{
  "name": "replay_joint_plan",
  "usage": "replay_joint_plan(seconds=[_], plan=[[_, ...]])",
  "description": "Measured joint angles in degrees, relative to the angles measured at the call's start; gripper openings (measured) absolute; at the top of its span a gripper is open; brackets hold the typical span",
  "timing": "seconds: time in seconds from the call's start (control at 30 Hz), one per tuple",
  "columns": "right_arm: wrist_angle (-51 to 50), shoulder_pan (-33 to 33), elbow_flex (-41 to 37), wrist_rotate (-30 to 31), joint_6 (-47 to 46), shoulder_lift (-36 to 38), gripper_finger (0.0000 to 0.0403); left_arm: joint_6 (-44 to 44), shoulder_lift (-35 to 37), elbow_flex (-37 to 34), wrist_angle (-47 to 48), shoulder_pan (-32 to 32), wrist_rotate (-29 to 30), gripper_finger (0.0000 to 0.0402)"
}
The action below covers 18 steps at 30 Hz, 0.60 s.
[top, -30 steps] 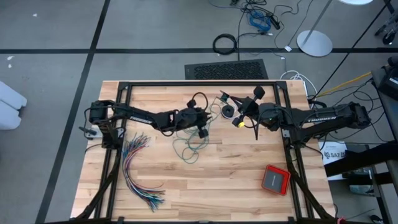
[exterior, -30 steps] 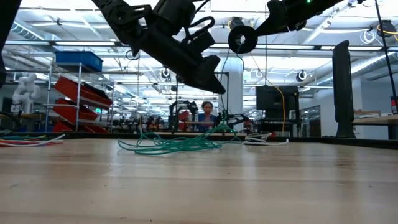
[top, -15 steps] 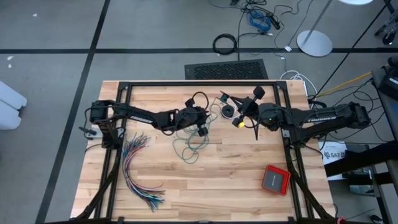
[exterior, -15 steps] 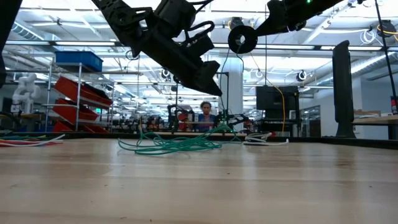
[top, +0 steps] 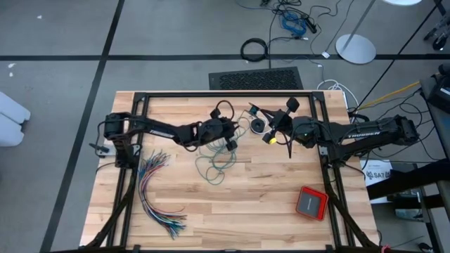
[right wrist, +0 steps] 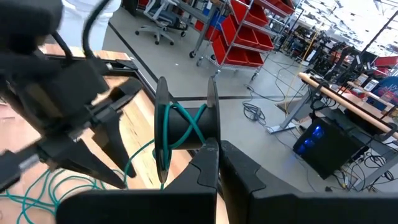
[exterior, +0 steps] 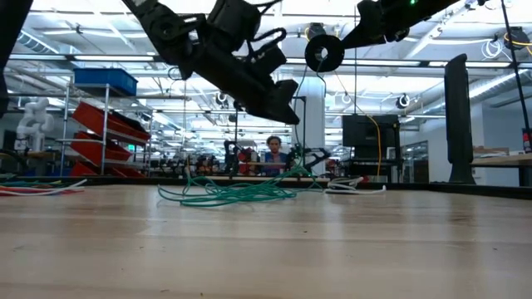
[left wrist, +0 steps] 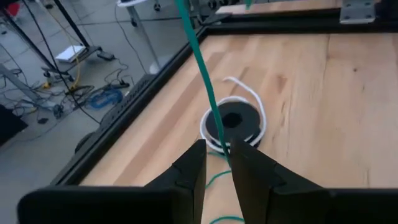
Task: Coil cords
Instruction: Coil the green wire onto the spool
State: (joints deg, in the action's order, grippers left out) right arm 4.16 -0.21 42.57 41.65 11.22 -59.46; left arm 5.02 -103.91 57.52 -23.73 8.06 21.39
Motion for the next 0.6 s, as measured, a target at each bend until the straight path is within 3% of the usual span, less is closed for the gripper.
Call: replay_joint_plan(seconds=[0.2,0.6], plan=[[0.3,0.0,0.0,0.0,0.2,0.0,0.0,-1.7,-3.4,0.0,-2.3,0.4,-2.6,0.008],[-0.8,0.0,0.0,-1.2,0.0,0.0,0.0,1.4,-3.8,0.0,-4.4,-2.6,5.4,0.008]])
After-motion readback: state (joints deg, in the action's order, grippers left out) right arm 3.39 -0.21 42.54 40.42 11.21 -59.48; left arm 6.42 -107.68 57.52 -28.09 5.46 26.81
